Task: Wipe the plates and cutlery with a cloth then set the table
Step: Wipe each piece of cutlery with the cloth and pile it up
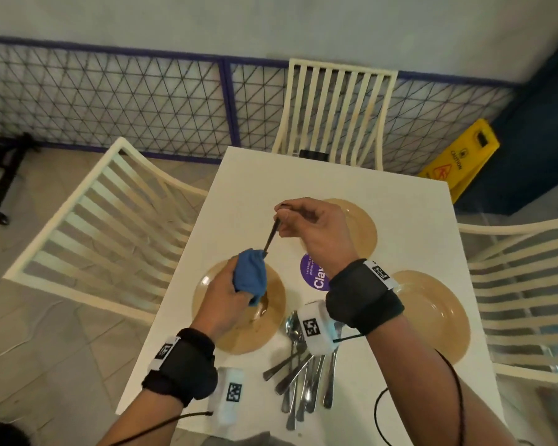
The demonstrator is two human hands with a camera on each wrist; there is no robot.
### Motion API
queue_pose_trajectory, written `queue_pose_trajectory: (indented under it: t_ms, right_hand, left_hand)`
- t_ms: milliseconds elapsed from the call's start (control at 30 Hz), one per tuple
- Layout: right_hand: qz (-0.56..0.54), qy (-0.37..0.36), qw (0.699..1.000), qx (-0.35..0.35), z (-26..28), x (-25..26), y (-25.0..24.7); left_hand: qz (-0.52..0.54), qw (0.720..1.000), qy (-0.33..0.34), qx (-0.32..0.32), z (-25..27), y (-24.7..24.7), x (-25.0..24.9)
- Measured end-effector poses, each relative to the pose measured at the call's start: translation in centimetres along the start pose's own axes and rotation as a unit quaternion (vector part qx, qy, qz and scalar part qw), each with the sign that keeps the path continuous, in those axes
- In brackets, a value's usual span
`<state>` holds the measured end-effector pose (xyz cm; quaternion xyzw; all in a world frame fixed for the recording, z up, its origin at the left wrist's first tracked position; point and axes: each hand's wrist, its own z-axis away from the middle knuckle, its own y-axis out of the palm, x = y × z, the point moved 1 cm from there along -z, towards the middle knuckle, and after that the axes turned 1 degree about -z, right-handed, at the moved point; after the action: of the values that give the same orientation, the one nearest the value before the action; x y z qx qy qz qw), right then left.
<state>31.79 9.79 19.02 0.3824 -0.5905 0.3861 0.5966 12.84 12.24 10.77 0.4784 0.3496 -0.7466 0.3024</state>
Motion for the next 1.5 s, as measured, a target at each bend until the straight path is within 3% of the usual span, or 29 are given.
queue_pose_trajectory:
  t_ms: [300, 400, 467, 567, 700, 800, 900, 1100, 1233, 1400, 1500]
  right_hand:
    - [-0.122, 0.022, 0.985, -0.118, 2.3, 0.1, -5.0]
    - [-0.129, 0.039, 0.981, -0.14, 3.7, -0.4, -5.9]
    - [-0.14, 0.067, 0.978, -0.139, 5.2, -1.0, -6.5]
    - [-0.127, 0.143, 0.977, -0.095, 8.1, -2.2, -6.7]
    - [-0.04, 0.214, 0.974, 0.055, 10.8, -3.4, -4.6]
    - [0.028, 0.209, 0.971, 0.11, 11.4, -3.6, -2.6]
    - [0.049, 0.213, 0.968, 0.121, 12.2, -3.8, -1.1]
    - [0.049, 0.182, 0.975, 0.121, 13.2, -3.0, -0.6]
    - [0.028, 0.171, 0.98, 0.099, 12.1, -2.3, -0.6]
    - [0.05, 0.166, 0.978, 0.118, 12.3, -2.5, -2.4]
    - [0.076, 0.171, 0.98, 0.071, 11.3, -2.4, -5.2]
  left_hand:
    - [0.024, 0.992, -0.001, -0.126, 0.0, 2.1, -2.3]
    - [0.147, 0.986, -0.068, -0.041, 0.2, 2.3, -3.0]
    - [0.226, 0.97, -0.075, -0.047, 0.0, 1.8, -3.4]
    - [0.309, 0.936, -0.035, -0.166, -0.5, 0.7, -4.3]
    - [0.362, 0.908, -0.027, -0.208, -0.8, 0.8, -5.7]
    - [0.339, 0.93, -0.017, -0.143, 0.2, 3.0, -7.6]
    - [0.307, 0.949, -0.032, -0.068, 1.7, 5.3, -8.0]
    - [0.283, 0.948, -0.019, -0.147, 0.1, 3.4, -8.1]
    - [0.23, 0.969, -0.012, -0.086, 2.2, 5.6, -8.3]
    - [0.167, 0.983, -0.018, -0.067, 2.9, 5.0, -6.8]
    - [0.103, 0.993, -0.012, -0.053, 3.6, 4.5, -6.7]
